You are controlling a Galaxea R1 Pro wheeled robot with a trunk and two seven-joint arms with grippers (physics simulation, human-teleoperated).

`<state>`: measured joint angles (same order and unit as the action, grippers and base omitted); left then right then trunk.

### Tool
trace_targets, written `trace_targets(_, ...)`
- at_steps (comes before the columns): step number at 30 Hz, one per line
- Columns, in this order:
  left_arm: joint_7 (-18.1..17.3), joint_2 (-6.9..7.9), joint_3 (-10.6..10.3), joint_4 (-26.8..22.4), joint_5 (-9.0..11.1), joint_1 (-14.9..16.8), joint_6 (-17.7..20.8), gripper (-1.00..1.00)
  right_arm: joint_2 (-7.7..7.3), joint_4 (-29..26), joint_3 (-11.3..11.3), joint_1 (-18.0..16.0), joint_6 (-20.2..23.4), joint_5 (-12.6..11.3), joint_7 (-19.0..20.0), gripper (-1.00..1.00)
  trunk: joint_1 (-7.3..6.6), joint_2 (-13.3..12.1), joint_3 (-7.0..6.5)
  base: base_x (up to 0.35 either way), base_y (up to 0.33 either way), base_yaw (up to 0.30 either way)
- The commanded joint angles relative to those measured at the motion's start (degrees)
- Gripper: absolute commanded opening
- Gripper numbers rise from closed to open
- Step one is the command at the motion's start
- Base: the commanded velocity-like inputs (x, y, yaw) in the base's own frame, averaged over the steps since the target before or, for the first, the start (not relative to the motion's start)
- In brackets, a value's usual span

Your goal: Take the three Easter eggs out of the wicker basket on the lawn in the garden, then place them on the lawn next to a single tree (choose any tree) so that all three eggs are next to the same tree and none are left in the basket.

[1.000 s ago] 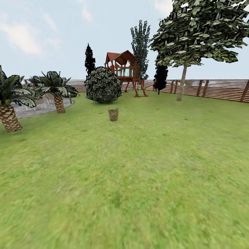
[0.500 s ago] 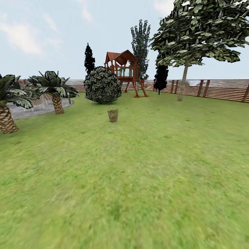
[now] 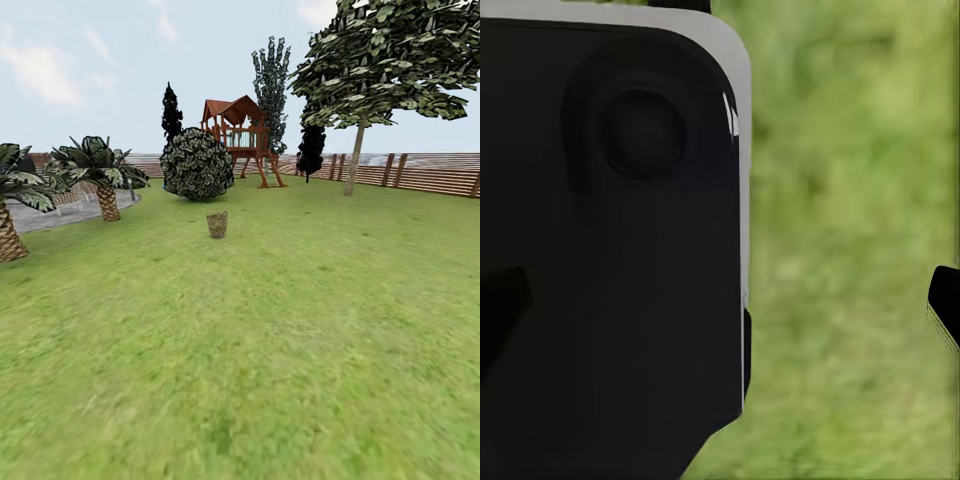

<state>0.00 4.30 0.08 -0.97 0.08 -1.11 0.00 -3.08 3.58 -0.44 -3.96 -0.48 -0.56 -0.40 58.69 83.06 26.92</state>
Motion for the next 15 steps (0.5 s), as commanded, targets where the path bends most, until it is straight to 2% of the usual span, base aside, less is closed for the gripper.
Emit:
trace_targets(1,0.00,0.00,0.01,-0.11,0.01,-0.03,0.00,1.00,0.00,0.12,-0.02,-0.08,-0.05,-0.05,-0.04,1.00,0.03,0.02,0.04,0.335,0.000,0.000)
trace_targets(15,0.00,0.00,0.01,-0.12,0.01,-0.03,0.00,1.00,0.00,0.14,0.00,-0.08,-0.05,-0.10,-0.04,1.00,0.03,0.02,0.04,0.334,0.000,0.000)
